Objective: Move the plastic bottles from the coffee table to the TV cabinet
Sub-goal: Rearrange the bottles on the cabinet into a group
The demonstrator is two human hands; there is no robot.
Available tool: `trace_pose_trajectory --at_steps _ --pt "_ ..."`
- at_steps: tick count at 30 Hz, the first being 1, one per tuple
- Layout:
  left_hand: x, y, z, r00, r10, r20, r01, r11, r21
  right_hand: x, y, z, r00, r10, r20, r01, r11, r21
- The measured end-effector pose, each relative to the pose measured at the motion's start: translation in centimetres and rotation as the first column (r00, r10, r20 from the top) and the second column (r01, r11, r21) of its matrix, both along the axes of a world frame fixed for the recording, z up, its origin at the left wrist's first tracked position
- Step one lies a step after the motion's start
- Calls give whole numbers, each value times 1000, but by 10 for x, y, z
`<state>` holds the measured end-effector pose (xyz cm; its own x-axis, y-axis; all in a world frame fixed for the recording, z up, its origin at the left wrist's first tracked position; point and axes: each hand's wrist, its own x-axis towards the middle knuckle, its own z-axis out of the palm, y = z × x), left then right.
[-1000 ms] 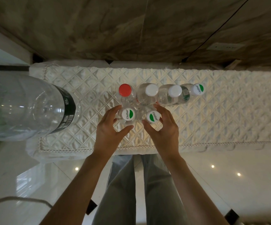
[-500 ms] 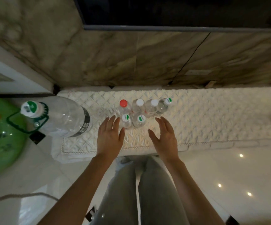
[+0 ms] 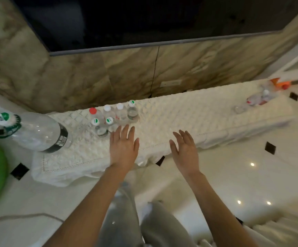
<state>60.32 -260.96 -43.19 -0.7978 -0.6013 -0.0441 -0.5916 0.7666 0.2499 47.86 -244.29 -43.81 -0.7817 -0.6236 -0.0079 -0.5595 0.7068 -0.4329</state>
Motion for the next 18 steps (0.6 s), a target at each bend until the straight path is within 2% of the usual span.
trace_pose_trajectory --at_steps 5,10,18 --pt "-43 75 37 997 -68 -22 67 998 -15 -28 101 42 994 -88 -68 86 996 -26" --pt "-90 136 62 972 -234 -24 232 971 -49 -63 185 74 966 -246 -83 244 969 -36" --pt "-194 185 100 897 -439 -52 426 891 -158 -146 260 122 896 -415 -155 403 909 -108"
